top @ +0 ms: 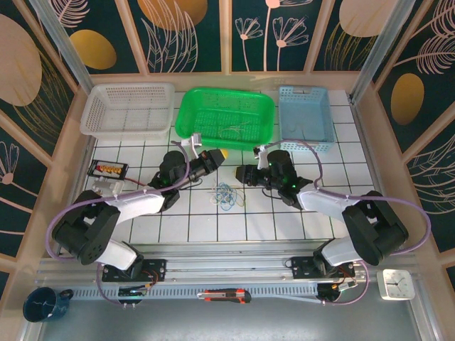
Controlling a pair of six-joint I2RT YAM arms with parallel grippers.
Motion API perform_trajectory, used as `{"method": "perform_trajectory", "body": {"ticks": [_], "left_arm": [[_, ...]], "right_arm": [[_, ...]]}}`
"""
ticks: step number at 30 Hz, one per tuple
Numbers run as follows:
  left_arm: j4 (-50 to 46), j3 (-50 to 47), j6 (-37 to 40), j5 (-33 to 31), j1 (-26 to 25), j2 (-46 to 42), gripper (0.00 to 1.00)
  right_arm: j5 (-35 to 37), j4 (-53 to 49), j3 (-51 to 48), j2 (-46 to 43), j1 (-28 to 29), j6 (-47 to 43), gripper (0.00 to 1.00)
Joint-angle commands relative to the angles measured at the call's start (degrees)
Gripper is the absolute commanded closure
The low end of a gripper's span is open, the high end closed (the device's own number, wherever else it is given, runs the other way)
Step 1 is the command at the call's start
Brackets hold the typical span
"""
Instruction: Untangle the cables
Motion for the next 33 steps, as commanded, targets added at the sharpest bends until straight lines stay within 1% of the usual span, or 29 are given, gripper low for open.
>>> {"method": "perform_trajectory", "body": {"ticks": [1, 4, 5, 8, 10, 13, 17, 19, 22, 25, 26, 28, 31, 33], "left_arm": [[-1.6, 1.7, 1.5, 1.0, 0.3, -0.8, 1.0], [-1.8, 1.3, 1.8, 0.8, 0.4, -0.9, 1.0], [-1.9, 1.2, 1.8, 0.7, 0.3, -1.0, 1.0], [-2.0, 0.9, 1.9, 0.5, 0.3, -1.3, 1.0], [-2.2, 0.7, 2.1, 0.3, 0.4, -1.4, 1.0], [-3.7, 0.9, 3.1, -0.1, 0.3, -1.5, 1.0], [-6.4, 0.1, 5.0, -1.2, 0.3, -2.6, 0.99], [-7.4, -0.5, 5.7, -1.8, 0.3, -3.2, 0.95], [-8.3, -1.6, 6.4, -2.5, 0.3, -4.0, 0.9], [-8.7, -2.5, 6.6, -3.1, 0.3, -4.3, 0.8], [-8.8, -2.6, 6.7, -3.3, 0.3, -4.3, 0.75], [-9.3, -2.7, 6.8, -3.8, 0.3, -4.3, 0.58], [-9.9, -2.8, 7.2, -4.7, 0.4, -4.7, 0.37], [-10.3, -2.7, 7.4, -5.0, 0.3, -4.9, 0.27]], "right_arm": [[0.7, -1.2, 0.5, -2.8, -0.3, -2.4, 0.56], [1.6, -4.1, 2.1, -4.2, -0.6, -4.3, 0.56], [1.7, -4.6, 2.4, -4.7, -0.9, -4.6, 0.59], [1.8, -5.3, 2.8, -5.2, -1.6, -4.9, 0.74], [1.7, -5.5, 2.9, -5.4, -2.4, -4.9, 0.76], [2.0, -7.3, 3.1, -5.5, -3.1, -5.1, 0.74], [3.7, -12.0, 2.1, -6.6, -2.7, -5.9, 0.68], [5.7, -14.7, 1.2, -8.0, -1.0, -6.7, 0.65], [8.3, -18.5, -0.4, -10.4, 2.0, -6.9, 0.56], [10.3, -21.0, -2.3, -12.6, 5.0, -6.1, 0.5], [10.9, -21.9, -2.8, -13.0, 5.9, -5.8, 0.49], [12.3, -23.2, -3.5, -13.1, 7.2, -5.5, 0.48], [13.0, -23.7, -4.2, -12.1, 8.7, -5.3, 0.47], [13.0, -23.7, -4.1, -10.7, 9.5, -5.3, 0.48]]}}
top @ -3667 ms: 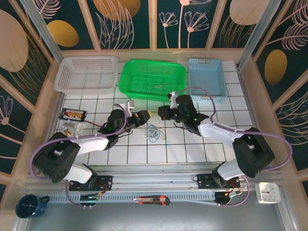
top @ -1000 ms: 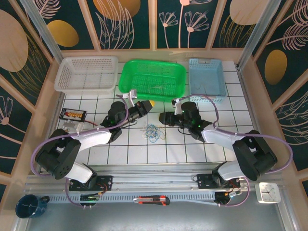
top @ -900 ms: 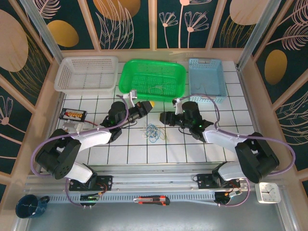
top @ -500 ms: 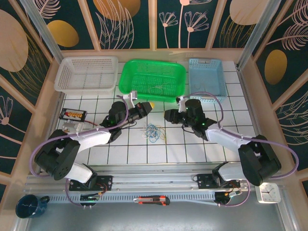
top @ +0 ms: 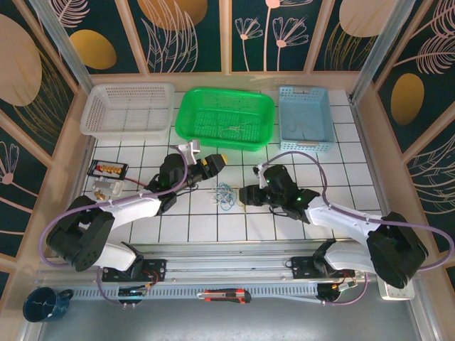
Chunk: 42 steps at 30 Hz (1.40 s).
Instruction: Untangle the cables
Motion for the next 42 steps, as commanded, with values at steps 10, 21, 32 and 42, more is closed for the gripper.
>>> {"method": "perform_trajectory", "body": {"ticks": [10, 21, 32, 42], "left_arm": [[-2.2, -0.5, 1.0, -2.5, 0.3, -3.3, 0.01], [-1.9, -1.1, 1.3, -2.7, 0.4, -4.0, 0.01], [-2.0, -1.1, 5.0, -2.4, 0.3, -4.6, 0.01], [-2.1, -1.5, 4.7, -2.8, 0.3, -5.2, 0.01]], "right_arm": [[3.2, 0.5, 0.3, 9.5, 3.0, -0.4, 0.49], [5.0, -1.4, 2.9, 8.2, 3.0, -1.0, 1.0], [2.0, -8.2, 10.9, -4.3, -5.1, -2.8, 1.0], [-5.9, 0.0, 7.4, 0.8, -5.9, -0.6, 1.0]]}}
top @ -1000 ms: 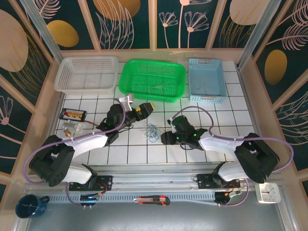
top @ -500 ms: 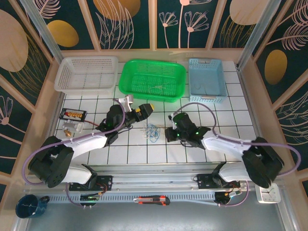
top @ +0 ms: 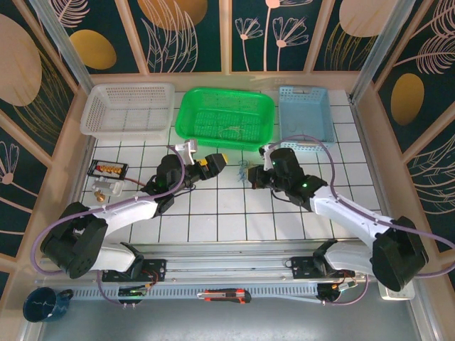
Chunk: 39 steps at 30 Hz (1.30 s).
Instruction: Untangle the cables
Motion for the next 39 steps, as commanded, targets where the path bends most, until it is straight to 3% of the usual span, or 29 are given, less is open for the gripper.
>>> {"method": "perform_trajectory", "body": {"ticks": [1, 5, 8, 16, 26, 39], "left_arm": [[0.2, -0.8, 1.1, -0.9, 0.3, -1.6, 0.01], [0.1, -1.0, 1.1, -1.0, 0.3, -1.5, 0.01], [0.6, -1.1, 0.8, -0.9, 0.4, -1.3, 0.01], [0.8, -1.0, 0.6, -0.7, 0.3, -1.3, 0.01], [1.3, -1.1, 0.5, -0.6, 0.3, -0.9, 0.01], [1.5, -0.3, 0.3, 0.2, 0.4, 0.0, 0.01]], "right_arm": [[-5.9, 6.0, -1.9, 0.6, 0.0, 1.6, 1.0], [-7.7, 7.6, -3.8, 1.8, -0.1, 2.4, 1.0], [-6.2, 8.6, -6.3, 4.2, -0.7, 2.1, 0.85], [-2.7, 8.1, -10.3, 4.0, -1.1, 1.9, 0.75], [0.9, 2.7, -13.7, -3.9, 0.0, 5.5, 0.48], [3.8, 2.8, -18.2, -5.7, -0.3, 12.4, 0.57]]}}
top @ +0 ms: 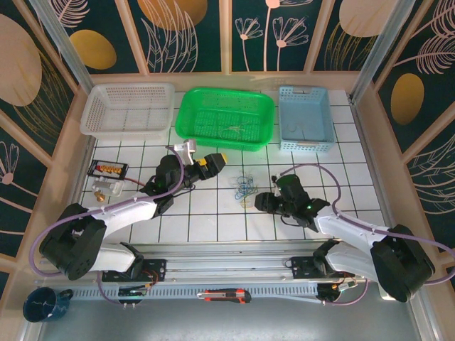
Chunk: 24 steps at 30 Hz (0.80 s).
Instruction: Untangle the cables
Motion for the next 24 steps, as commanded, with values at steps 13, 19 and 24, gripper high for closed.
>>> {"method": "perform_trajectory", "body": {"ticks": [13, 19, 24], "left_arm": [[2.4, -0.4, -0.1, 1.0, 0.3, 1.5, 0.01], [2.7, -0.3, -0.1, 1.1, 0.3, 1.8, 0.01], [2.9, -0.4, -0.1, 1.1, 0.3, 2.0, 0.01]], "right_arm": [[1.8, 2.9, 2.6, 5.5, 0.3, 0.7, 0.58], [2.3, 4.3, 2.5, 7.5, 0.2, 1.5, 0.59], [1.5, 6.3, 2.9, 10.0, 0.2, 1.7, 0.59]]}}
